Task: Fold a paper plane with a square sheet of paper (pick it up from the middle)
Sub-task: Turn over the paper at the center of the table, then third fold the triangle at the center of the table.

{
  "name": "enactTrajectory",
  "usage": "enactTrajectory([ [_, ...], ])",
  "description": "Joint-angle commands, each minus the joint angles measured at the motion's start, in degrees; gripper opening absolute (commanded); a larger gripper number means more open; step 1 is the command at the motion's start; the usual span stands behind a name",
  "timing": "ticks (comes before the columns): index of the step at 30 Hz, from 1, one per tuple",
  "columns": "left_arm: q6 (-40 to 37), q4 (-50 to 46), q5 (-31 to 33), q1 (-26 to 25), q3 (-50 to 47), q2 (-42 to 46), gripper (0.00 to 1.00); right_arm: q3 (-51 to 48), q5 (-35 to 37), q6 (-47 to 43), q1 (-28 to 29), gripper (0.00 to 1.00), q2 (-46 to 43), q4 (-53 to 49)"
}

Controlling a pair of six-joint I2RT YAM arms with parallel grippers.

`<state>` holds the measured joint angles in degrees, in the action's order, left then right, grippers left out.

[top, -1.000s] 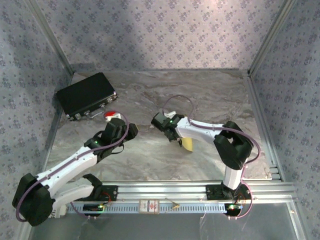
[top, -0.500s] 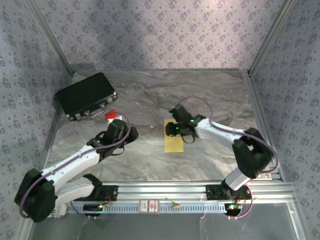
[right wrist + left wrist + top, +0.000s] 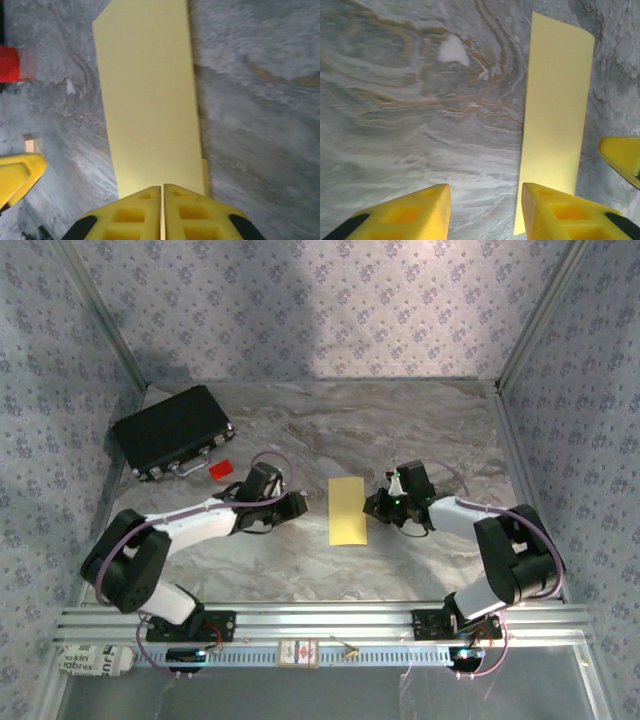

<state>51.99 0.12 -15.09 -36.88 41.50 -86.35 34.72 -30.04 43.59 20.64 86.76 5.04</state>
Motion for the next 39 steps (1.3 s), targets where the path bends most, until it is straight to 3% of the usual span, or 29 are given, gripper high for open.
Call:
enactTrajectory([
  [1,0.07,3.06,-6.65,-0.73,3.24,-3.22,0.41,1.54,-4.87,1.33,0.32,0.09,3.14,3.65],
  [19,2.07,6.65,-14.12,-2.11,8.56,-13.72,0.42,-3.95,-3.91,1.32,-1.01,0.05,12.16,6.40],
  [39,2.24,3.08,-13.46,-3.39,13.30,-20.71,0.37,-3.17,-2.48,0.69,-0.99,0.05,11.20,3.79],
])
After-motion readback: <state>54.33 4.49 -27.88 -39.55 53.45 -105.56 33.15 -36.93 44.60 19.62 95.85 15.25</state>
